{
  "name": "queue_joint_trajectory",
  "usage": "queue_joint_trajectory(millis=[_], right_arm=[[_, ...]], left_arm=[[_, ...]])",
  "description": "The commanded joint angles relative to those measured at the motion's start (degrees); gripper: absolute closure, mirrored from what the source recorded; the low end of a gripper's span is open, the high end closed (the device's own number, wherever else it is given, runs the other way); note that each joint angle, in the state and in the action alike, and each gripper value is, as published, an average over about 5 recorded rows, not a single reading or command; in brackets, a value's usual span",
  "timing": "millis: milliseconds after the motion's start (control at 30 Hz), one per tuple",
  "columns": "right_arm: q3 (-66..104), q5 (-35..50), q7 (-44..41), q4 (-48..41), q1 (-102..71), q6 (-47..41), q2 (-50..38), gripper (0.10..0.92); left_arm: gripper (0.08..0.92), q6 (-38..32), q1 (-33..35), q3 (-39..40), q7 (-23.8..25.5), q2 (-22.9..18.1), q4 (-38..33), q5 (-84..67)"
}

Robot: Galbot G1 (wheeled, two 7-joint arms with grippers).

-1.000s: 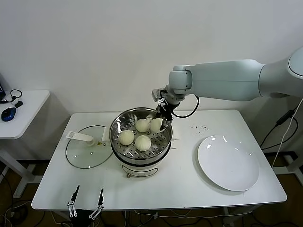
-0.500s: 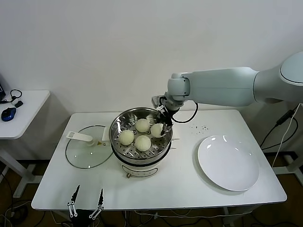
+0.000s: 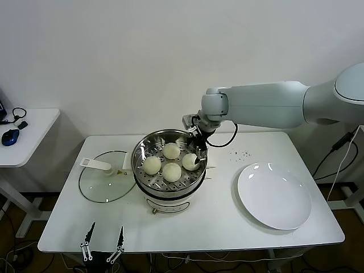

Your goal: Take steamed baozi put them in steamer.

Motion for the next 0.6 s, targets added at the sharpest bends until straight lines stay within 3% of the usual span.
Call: queue_joint_trajectory(millis=[33,233,600], right_arm=[[0.07,2.07,-1.04,1.00,2.63,0.57,-2.09,0.211],[1.53,2.08,2.82,4.47,4.33,-0.78,-8.66,0.203],[13.20,1.97,29.05,18.09,1.77,-14.12,-26.07,0.203]], left_arm=[[0.177,0.19,0.12,0.04,0.04,-0.13,-0.44,0.10],[0.177,0.18,0.41,0.03,0.00,-0.16,-0.98,0.18],[0.177,0.55,0.29,0.56,-0.32,-0.18,-1.57,0.21]])
